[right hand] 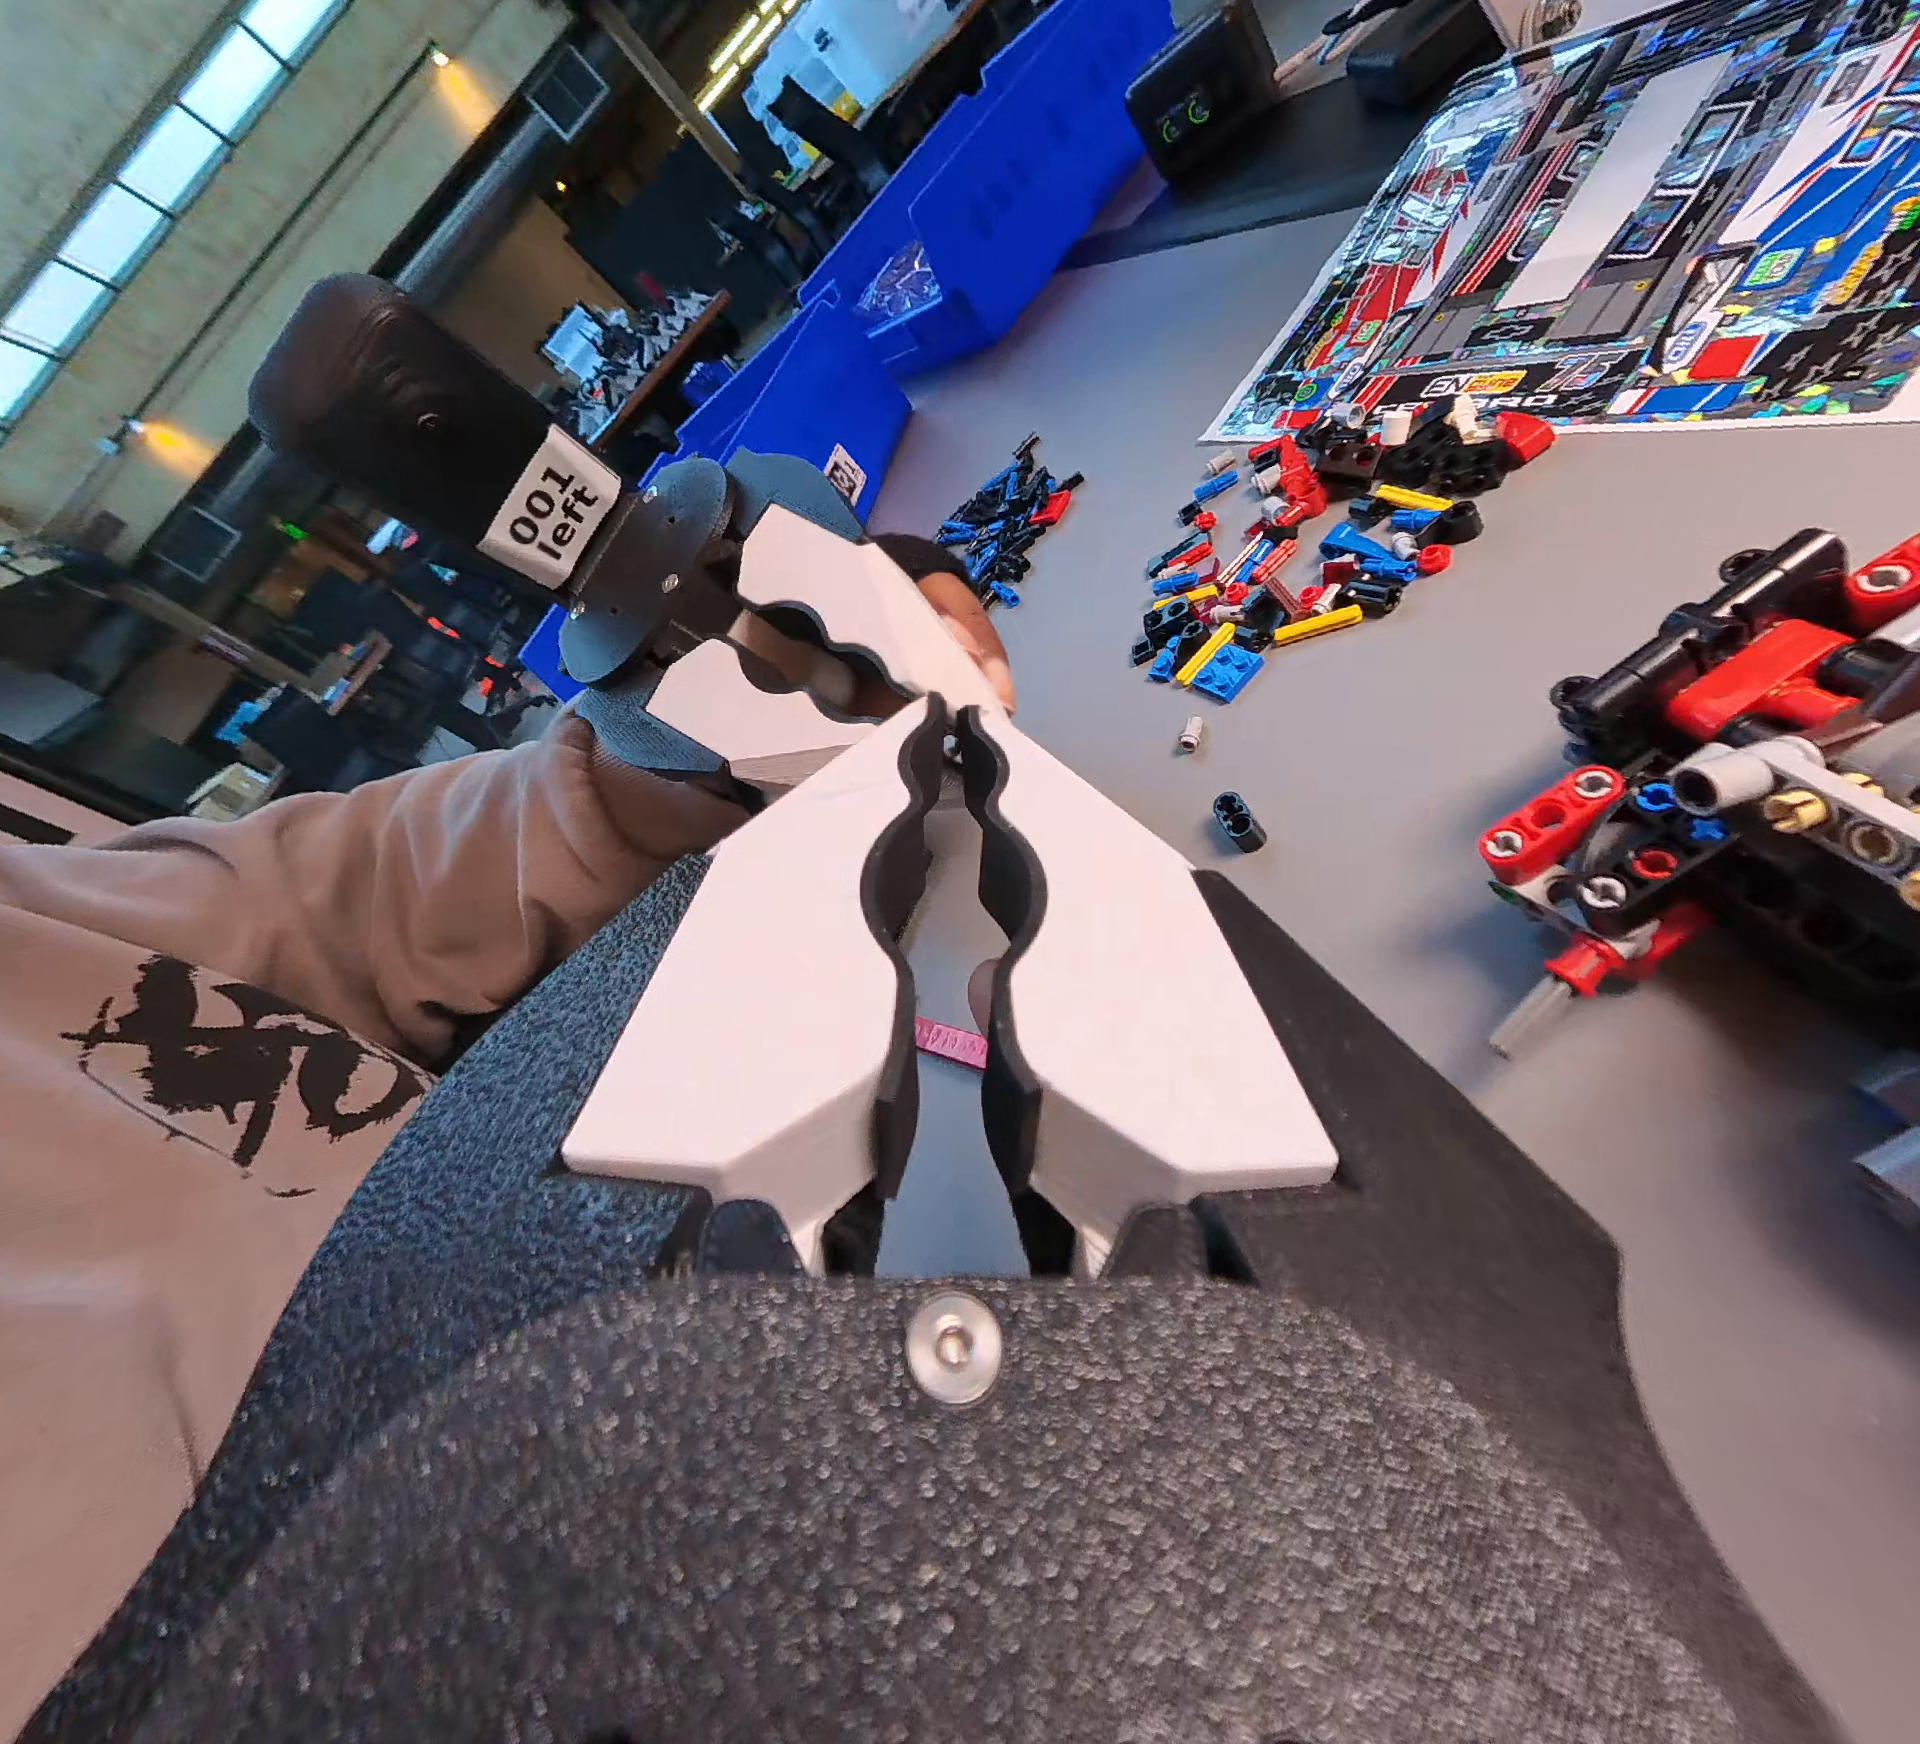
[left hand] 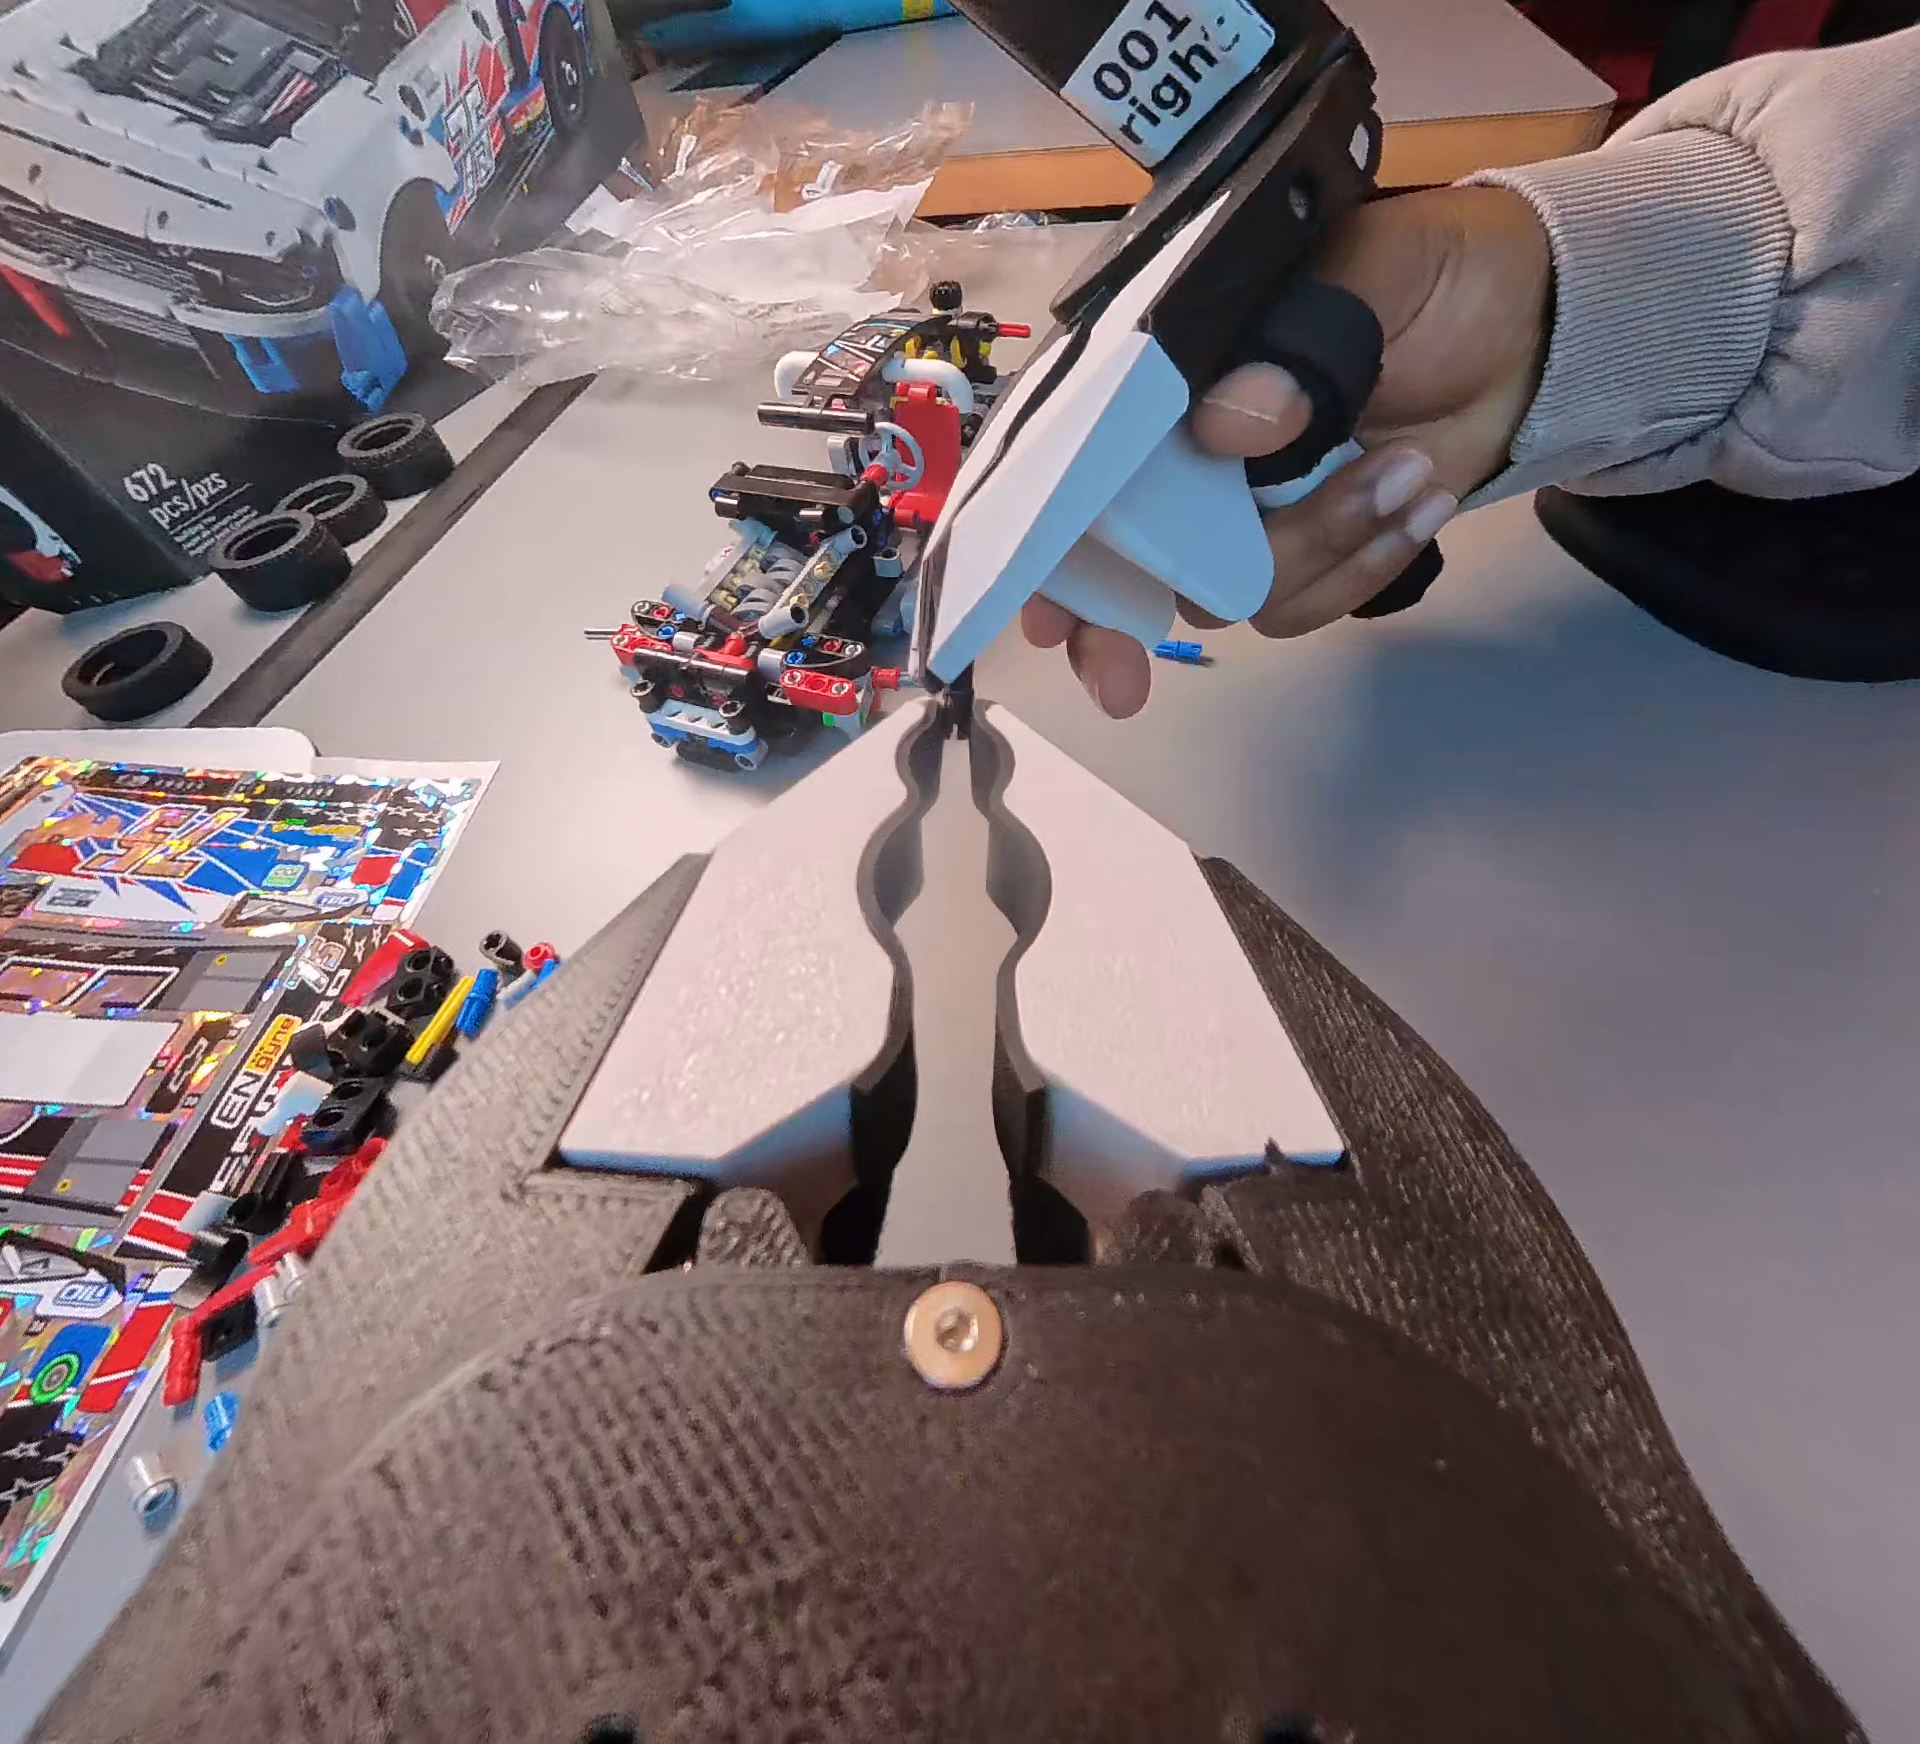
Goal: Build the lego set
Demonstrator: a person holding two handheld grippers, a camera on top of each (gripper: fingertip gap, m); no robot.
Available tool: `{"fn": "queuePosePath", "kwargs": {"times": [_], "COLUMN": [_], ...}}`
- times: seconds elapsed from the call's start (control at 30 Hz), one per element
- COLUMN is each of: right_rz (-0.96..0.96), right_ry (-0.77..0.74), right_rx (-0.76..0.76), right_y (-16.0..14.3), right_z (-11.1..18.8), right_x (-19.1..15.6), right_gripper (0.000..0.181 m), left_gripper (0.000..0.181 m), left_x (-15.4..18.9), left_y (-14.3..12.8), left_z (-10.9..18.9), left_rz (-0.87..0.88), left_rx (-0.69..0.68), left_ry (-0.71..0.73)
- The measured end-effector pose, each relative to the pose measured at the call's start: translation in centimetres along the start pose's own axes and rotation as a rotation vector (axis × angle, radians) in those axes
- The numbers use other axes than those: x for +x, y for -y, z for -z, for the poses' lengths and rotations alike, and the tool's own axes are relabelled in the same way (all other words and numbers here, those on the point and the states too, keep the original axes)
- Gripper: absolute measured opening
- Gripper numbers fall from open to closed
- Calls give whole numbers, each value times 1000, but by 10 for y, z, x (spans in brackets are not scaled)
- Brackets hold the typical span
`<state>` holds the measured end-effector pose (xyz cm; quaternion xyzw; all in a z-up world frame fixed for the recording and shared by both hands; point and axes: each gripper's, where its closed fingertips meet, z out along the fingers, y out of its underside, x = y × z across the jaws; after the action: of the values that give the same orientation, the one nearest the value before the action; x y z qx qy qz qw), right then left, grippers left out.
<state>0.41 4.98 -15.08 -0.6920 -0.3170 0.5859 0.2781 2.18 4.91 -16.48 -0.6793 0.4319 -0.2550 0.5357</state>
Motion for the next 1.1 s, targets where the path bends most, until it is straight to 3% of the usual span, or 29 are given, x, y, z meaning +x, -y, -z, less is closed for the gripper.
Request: {"fn": "queuePosePath", "kwargs": {"times": [0.17, 0.3, 0.63, 1.0, 1.1], "right_rz": [64, 224, 337, 418, 455], "right_ry": [58, 62, -7, -53, -128], "right_rx": [-32, -116, -176, -236, -260], "right_y": [-4, -10, -14, -14, -6], "right_z": [1, 4, 3, -1, -3], "right_x": [-8, -13, -10, -7, 4], "right_gripper": [0, 15, 4, 3, 2], "left_gripper": [2, 2, 2, 2, 16], "left_x": [7, 7, 12, 6, -11], "left_y": [1, 0, -1, -3, -15], "left_z": [4, 4, 4, 6, 8], "left_rz": [-37, -68, -88, -77, -43], "left_rx": [20, 14, 2, -3, -64], "left_ry": [-41, -43, -57, -33, 22]}}
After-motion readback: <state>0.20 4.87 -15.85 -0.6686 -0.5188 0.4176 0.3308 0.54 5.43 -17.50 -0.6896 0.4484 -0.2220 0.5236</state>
